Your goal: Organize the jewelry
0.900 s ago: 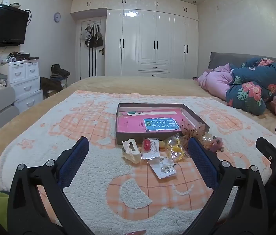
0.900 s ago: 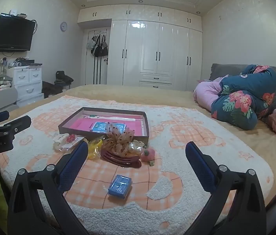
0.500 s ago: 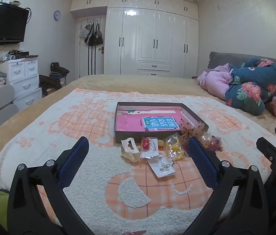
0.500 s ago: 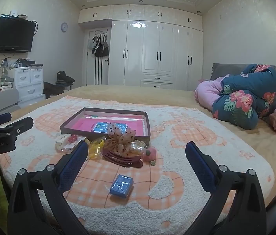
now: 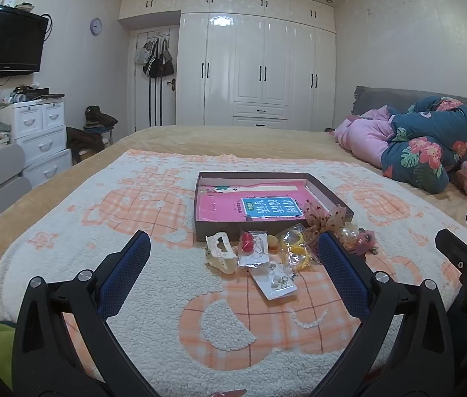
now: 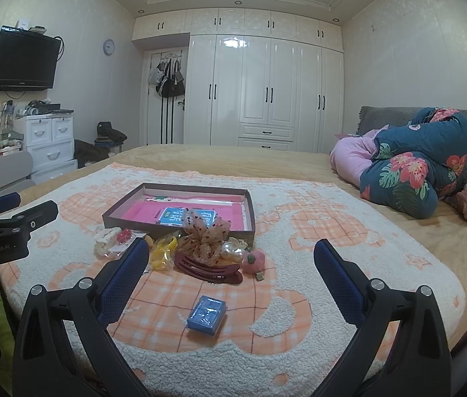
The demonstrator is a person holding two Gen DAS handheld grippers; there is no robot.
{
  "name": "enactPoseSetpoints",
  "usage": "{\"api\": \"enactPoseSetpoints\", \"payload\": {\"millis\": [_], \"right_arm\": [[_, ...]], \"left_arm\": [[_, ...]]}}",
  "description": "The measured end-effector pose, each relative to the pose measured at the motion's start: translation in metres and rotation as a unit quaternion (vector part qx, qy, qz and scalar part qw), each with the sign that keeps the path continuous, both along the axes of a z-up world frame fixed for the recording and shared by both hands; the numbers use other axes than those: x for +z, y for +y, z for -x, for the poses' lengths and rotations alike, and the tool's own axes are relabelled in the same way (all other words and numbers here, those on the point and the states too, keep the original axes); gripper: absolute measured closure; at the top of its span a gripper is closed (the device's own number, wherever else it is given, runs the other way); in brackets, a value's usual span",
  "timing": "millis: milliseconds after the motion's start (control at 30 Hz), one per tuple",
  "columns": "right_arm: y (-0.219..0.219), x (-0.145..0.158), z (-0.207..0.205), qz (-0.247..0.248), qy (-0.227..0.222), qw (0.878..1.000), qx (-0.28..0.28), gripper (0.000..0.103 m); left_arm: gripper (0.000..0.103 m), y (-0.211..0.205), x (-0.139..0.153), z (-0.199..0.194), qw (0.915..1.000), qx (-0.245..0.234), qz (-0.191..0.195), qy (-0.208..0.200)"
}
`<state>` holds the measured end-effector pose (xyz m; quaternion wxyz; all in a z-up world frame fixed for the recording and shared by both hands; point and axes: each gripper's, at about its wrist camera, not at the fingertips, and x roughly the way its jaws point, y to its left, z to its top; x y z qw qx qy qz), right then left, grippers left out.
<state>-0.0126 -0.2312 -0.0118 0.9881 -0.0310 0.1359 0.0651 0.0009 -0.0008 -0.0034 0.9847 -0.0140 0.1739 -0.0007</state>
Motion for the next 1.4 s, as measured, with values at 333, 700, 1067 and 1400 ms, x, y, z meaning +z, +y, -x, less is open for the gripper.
{"api": "enactPoseSetpoints", "payload": {"millis": [333,700,1067,1400], "right_arm": [[0.0023,0.0002,-0.0003,0.003,0.003,1.0,0.006,0.006],[0.0007,0.0014,0.0007,0.003,-0.001,1.0,0.006,0.006],[0.0006,0.0022,0.0017,0.003,-0.006,1.0,0.005,0.006],[0.0009,0.002,0.0014,0.003,-0.005,1.0,0.006,0.006]], "left_arm": [[0.01,0.0005,0.0017,0.0006,1.0,-0.001,0.0,0.002],[0.01,0.0004,0.0015,0.0005,1.0,-0.001,0.0,0.002],[0.01,0.0002,0.0012,0.0006,1.0,-0.001,0.0,0.002],[0.01,0.0,0.001,0.0006,1.0,-0.001,0.0,0.002]]}}
